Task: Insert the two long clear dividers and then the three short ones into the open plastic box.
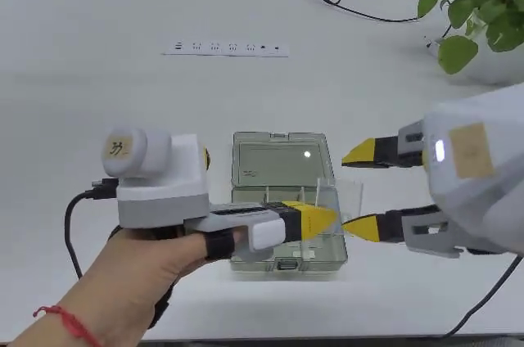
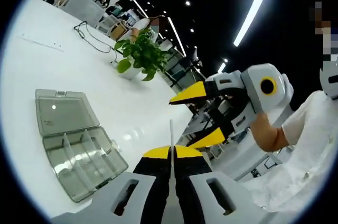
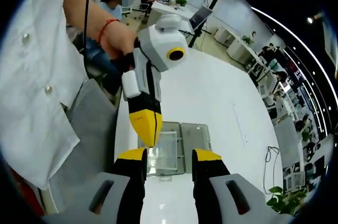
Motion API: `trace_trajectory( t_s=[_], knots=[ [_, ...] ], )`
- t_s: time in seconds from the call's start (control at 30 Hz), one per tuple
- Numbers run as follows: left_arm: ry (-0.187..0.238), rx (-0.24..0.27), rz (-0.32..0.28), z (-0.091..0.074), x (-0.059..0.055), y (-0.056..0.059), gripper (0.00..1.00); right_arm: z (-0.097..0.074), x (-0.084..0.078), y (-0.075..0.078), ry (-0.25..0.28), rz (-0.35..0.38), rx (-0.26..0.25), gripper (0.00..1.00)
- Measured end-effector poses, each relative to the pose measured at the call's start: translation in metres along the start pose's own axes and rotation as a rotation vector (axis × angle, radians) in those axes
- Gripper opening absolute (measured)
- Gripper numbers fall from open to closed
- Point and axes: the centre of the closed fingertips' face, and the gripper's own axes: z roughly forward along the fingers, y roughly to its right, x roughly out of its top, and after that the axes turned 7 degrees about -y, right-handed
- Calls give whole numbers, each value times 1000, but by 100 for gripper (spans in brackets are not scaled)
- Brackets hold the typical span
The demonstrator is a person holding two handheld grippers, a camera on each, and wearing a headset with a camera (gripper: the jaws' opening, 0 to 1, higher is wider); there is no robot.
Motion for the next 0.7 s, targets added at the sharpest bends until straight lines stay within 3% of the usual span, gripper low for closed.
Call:
trace_trajectory(
  t_s=[0.03,0.07,0.13,0.17,0.2,0.23,0.3,0.33,0.47,0.53,0.7],
  knots=[
    [-2,-4,56,-1,0,3,0,-2,1,0,24,25,34,33],
    [-6,-9,87,-2,0,5,0,-4,0,-3,47,73,103,31],
    [-32,-30,186,-4,-3,11,0,-8,1,-4,72,97,157,27],
    [-47,-32,278,-5,-5,12,0,-12,6,-6,111,125,218,26],
    [-60,-34,324,-5,-6,13,0,-15,7,-8,129,159,282,24],
    [-80,-39,373,-6,-9,15,0,-17,8,-8,142,168,309,23],
    [-83,-48,429,-7,-8,19,0,-20,12,-12,154,164,358,20],
    [-83,-56,463,-7,-8,23,0,-22,14,-17,153,170,417,17],
    [-88,-71,510,-8,-8,29,0,-20,14,-25,130,151,485,16],
    [-78,-77,543,-9,-6,31,0,-17,14,-29,116,133,504,15],
    [-59,-76,560,-10,-2,32,0,-14,15,-36,94,103,537,12]
  ],
)
